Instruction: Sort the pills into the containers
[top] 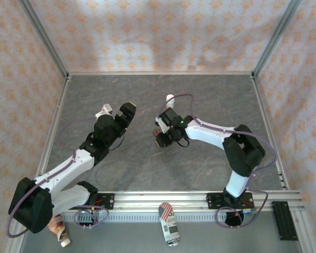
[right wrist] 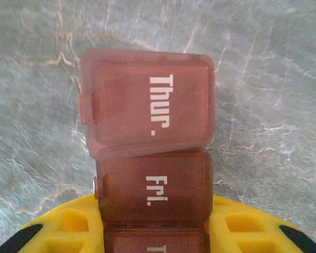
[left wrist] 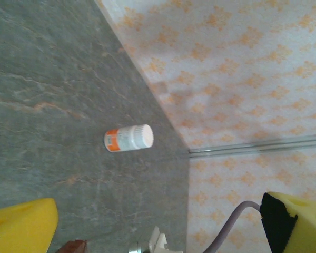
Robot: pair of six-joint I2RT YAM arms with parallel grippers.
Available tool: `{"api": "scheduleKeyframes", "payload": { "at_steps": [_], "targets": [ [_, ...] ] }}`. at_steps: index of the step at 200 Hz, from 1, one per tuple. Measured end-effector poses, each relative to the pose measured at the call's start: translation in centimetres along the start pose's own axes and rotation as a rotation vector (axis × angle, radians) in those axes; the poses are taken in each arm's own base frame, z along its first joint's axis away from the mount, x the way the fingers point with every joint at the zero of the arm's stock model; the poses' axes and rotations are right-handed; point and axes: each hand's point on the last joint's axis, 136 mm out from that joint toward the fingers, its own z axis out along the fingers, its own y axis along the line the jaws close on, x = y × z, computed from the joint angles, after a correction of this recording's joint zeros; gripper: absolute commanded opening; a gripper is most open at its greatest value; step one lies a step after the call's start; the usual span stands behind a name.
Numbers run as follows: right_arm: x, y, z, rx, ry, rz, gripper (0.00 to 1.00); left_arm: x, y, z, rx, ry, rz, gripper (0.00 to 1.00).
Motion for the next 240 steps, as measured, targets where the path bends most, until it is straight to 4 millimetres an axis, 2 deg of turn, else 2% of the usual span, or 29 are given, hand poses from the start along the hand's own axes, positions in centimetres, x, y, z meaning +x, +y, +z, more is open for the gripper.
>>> {"api": "scheduleKeyframes", "payload": {
  "at_steps": [45,75,94,129,196,240],
  "targets": [
    [2.5,0.1,2.6,0.014,0.117,-0.077,0.35,0.3,1.4,0.2,-0.045,0.011,0.02,1.0],
    [2.2,-0.1,2.7,0.034,0.117,-0.093,0.58,0.6,1.9,0.5,-0.061,0.019,0.024,1.0],
    [2.3,0.1,2.8,0.035,0.12,-0.101,0.64,0.6,1.9,0.5,-0.061,0.02,0.024,1.0],
    [2.3,0.1,2.7,0.062,0.116,-0.104,0.67,0.6,1.9,0.5,-0.06,0.026,0.028,1.0],
    [3.5,-2.8,1.8,0.208,0.152,-0.05,0.69,1.0,2.5,0.8,-0.079,0.04,0.051,1.0],
    [3.6,-3.5,1.6,0.237,0.153,-0.017,0.69,1.1,2.6,0.8,-0.083,0.047,0.059,1.0]
  ]
}}
